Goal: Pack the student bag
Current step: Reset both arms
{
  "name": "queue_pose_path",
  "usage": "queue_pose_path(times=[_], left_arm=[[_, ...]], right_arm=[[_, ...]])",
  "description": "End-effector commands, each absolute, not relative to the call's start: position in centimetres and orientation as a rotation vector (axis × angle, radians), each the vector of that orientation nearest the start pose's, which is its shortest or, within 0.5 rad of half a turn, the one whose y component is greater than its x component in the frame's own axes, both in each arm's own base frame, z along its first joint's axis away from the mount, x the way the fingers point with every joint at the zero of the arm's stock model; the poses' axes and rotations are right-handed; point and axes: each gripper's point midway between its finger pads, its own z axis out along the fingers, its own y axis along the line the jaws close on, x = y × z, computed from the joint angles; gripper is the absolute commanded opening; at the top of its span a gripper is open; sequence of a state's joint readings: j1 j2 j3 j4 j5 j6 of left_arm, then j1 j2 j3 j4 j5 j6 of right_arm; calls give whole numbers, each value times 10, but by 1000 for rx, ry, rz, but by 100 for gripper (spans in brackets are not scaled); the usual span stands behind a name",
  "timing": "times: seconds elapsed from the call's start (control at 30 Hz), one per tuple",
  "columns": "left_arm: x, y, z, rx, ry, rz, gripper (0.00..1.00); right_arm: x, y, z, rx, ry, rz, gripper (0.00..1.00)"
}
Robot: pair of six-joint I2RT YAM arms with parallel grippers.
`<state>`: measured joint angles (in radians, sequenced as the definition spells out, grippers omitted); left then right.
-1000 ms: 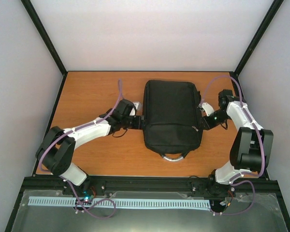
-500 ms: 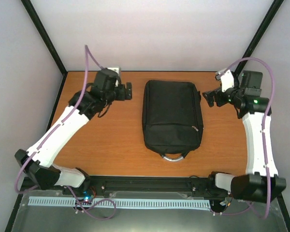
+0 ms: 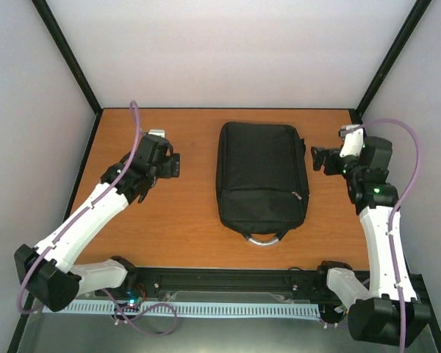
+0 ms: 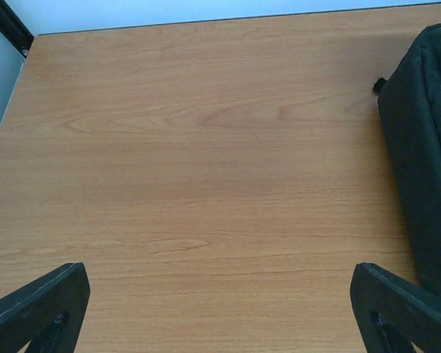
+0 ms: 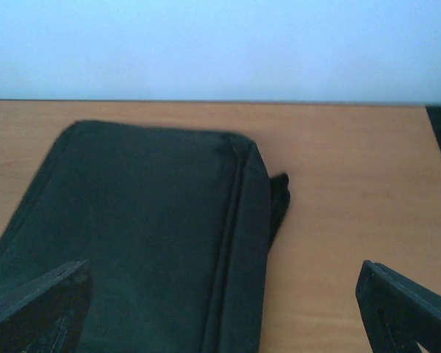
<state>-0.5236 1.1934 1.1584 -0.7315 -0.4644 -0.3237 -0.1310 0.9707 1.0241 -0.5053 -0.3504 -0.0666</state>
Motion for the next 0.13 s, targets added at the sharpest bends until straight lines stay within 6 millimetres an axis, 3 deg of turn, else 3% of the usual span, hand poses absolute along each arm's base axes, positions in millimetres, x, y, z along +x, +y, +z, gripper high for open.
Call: queue_pose_path(times=[0.0,0.1], left_arm=[[322,-95,281,-36,2114,13,100],[321,-92,277,-66,2112,23,100]], right_arm=[[329,5,307,-17,1908,226,100],[321,11,305,-57,1887,242,100]])
